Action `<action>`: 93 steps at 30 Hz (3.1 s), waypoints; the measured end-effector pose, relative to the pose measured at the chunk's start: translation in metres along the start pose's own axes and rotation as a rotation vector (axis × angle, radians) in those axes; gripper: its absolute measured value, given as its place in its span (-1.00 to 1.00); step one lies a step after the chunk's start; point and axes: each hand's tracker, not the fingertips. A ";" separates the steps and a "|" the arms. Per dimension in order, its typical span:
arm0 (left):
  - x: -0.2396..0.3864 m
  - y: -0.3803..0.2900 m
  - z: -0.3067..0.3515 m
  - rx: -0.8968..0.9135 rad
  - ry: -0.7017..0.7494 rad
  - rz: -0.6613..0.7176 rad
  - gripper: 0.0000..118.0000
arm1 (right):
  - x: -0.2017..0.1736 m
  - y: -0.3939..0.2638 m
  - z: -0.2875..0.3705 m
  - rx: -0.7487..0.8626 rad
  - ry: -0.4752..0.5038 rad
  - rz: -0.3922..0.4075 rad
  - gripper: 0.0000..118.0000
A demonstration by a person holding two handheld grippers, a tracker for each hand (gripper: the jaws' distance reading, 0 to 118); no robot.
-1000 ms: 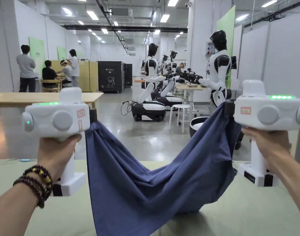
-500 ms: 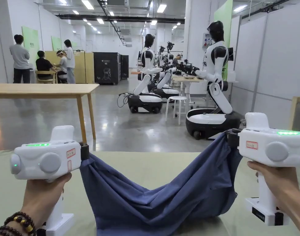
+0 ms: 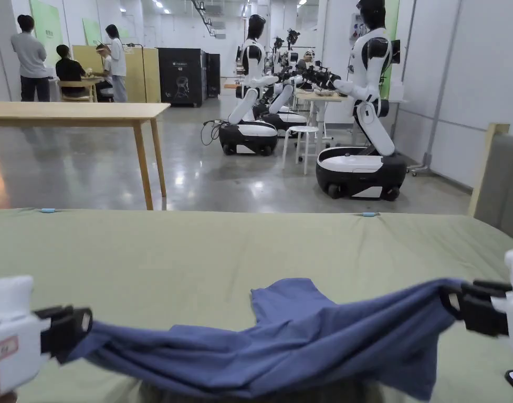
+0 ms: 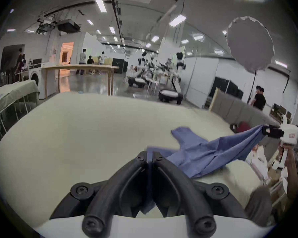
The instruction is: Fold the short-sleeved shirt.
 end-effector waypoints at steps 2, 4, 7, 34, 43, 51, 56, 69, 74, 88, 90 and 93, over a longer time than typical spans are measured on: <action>-0.004 -0.032 0.010 -0.082 0.019 -0.029 -0.98 | -0.004 -0.036 0.011 -0.105 0.009 -0.006 -0.84; -0.010 -0.059 0.012 -0.149 0.017 -0.034 -0.98 | -0.005 -0.066 0.009 -0.215 -0.004 0.021 -0.84; -0.022 -0.089 0.006 -0.242 0.029 -0.010 -0.98 | -0.007 -0.103 -0.004 -0.372 -0.072 0.080 -0.84; -0.021 -0.088 0.063 -0.057 0.089 0.026 -1.00 | -0.047 -0.069 0.093 0.069 0.027 -0.211 -1.00; -0.036 -0.139 0.000 -0.322 0.212 -0.031 0.97 | -0.051 -0.071 0.077 0.016 0.068 -0.166 -1.00; -0.023 -0.161 -0.007 -0.297 0.180 -0.129 0.33 | -0.052 -0.080 0.071 -0.033 0.034 -0.150 -1.00; -0.011 -0.161 0.006 -0.213 0.175 -0.204 -0.81 | -0.053 -0.081 0.061 -0.061 0.029 -0.143 -1.00; -0.006 -0.145 0.017 -0.166 0.121 -0.162 -0.81 | -0.012 0.004 -0.113 -0.138 0.055 0.064 -1.00; -0.015 -0.142 0.017 -0.159 0.074 -0.049 -0.81 | 0.038 0.026 -0.255 -0.285 0.200 -0.046 -0.94; -0.017 -0.138 0.015 -0.155 0.086 -0.029 -0.81 | 0.075 -0.015 -0.419 -0.588 0.273 -0.146 0.71; -0.015 -0.137 0.013 -0.157 0.093 -0.031 -0.81 | 0.065 -0.018 -0.412 -0.525 0.235 -0.024 0.69; -0.013 -0.135 0.010 -0.162 0.099 -0.037 -0.81 | 0.056 -0.015 -0.397 -0.527 0.266 0.036 0.27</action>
